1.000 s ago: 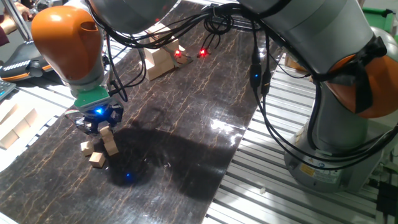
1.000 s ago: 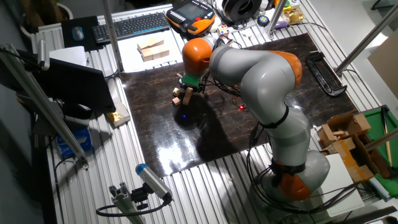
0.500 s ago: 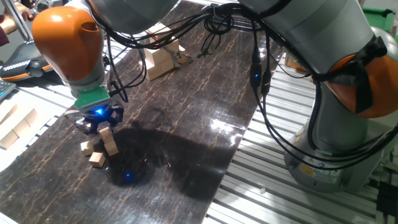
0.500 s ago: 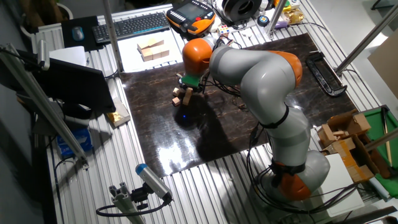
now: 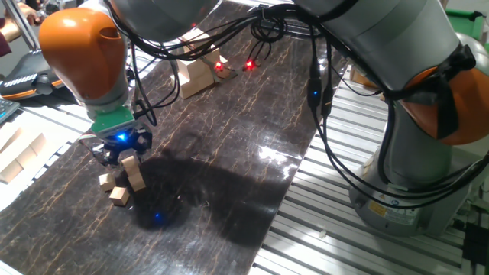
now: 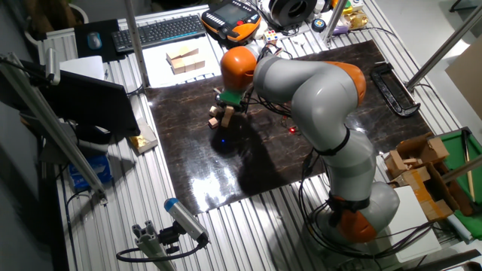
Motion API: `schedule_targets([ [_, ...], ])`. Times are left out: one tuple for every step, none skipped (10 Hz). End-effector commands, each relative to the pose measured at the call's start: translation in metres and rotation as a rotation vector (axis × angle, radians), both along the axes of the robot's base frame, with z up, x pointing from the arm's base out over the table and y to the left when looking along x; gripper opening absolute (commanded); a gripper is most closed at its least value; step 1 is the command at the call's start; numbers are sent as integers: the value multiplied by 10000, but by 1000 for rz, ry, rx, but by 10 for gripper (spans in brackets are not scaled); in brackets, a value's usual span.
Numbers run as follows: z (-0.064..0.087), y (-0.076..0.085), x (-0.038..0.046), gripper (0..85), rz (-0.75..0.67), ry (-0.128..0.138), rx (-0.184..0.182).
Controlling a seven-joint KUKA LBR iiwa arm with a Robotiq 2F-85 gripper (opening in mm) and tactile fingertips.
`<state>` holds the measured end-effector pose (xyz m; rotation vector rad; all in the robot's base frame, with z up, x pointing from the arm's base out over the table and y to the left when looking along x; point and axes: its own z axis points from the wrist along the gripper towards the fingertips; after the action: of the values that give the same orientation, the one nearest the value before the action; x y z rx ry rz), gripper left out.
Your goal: Stack the blocks into a pyramid shape
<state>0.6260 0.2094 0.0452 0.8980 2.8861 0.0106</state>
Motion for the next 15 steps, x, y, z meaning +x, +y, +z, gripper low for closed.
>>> schedule_targets([
  [24, -1, -3, 527, 0, 2, -3],
  [69, 2, -8, 530, -5, 6, -7],
  [133, 9, -16, 533, -9, 14, -10],
  [209, 17, -28, 533, -15, 20, -14],
  [270, 28, -40, 533, -20, 22, -15],
  [331, 48, -55, 533, -24, 28, -16],
  [388, 83, -86, 530, -37, 31, -12],
  [438, 145, -133, 527, -57, 32, -12],
  [460, 207, -179, 527, -78, 31, -9],
  [471, 262, -232, 527, -102, 30, 1],
  [478, 329, -283, 527, -128, 28, 8],
  [477, 405, -337, 523, -154, 26, -3],
  [471, 475, -394, 523, -177, 22, -7],
  [467, 535, -436, 523, -198, 21, -6],
  [455, 586, -467, 520, -215, 19, -10],
])
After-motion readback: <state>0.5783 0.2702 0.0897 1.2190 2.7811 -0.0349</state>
